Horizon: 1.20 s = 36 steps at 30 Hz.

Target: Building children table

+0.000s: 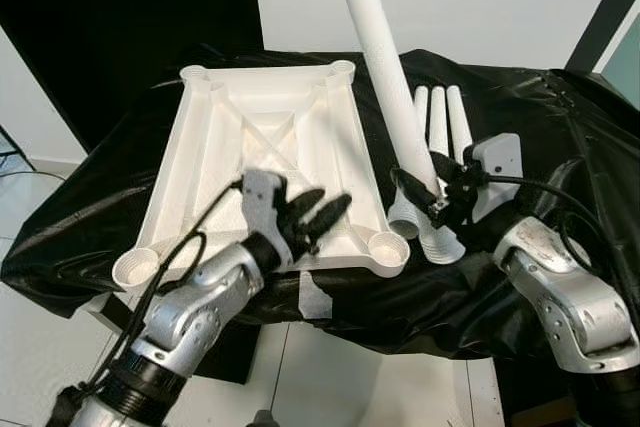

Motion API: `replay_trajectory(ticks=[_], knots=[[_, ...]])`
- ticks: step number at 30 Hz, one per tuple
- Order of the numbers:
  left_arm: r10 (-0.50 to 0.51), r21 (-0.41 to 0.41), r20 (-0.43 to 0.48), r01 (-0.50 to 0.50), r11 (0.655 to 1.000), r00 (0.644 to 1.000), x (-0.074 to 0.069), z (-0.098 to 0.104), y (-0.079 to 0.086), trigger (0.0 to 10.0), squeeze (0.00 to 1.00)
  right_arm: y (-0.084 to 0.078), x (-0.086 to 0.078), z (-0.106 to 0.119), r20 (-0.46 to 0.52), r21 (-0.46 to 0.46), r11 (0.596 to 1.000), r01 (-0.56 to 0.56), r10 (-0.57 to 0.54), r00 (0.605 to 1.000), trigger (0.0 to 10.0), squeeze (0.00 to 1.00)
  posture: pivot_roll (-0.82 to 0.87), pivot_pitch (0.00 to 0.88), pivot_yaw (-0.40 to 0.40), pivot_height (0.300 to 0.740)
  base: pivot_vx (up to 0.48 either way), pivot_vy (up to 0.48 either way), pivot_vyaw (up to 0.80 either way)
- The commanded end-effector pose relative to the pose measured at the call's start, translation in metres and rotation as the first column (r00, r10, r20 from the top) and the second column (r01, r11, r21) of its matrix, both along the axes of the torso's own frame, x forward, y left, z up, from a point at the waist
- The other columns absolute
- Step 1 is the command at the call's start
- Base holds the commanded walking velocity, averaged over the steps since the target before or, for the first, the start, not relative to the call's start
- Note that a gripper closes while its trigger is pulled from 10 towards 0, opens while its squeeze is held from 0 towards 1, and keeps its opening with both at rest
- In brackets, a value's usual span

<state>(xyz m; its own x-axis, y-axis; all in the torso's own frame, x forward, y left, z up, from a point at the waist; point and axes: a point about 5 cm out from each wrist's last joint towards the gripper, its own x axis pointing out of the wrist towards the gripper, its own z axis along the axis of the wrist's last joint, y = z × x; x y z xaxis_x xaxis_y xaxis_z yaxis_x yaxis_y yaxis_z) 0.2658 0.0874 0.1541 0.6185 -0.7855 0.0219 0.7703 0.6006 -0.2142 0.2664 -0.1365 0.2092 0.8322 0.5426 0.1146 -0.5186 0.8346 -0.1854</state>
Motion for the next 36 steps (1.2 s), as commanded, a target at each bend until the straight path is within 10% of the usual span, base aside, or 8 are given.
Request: replay_trajectory(ticks=[1, 36], knots=[[-0.590, 0.017, 0.093, 0.591, 0.806, 0.802, -0.032, 0.000, -0.013, 10.0, 0.00, 0.007, -0.001, 0.005, 0.035, 0.007, 0.999, -0.040, 0.040, 0.999, 10.0, 0.00, 0.17, 0.000, -0.026, 0.740, 0.000, 0.000, 0.00], [-0.520, 0.409, -0.053, 0.493, 0.768, 0.853, -0.021, -0.060, -0.022, 10.0, 0.00, 0.032, 0.003, -0.027, 0.081, -0.002, 0.988, -0.154, 0.154, 0.985, 10.0, 0.00, 0.20, 0.000, -0.005, 0.740, 0.000, 0.000, 0.00]])
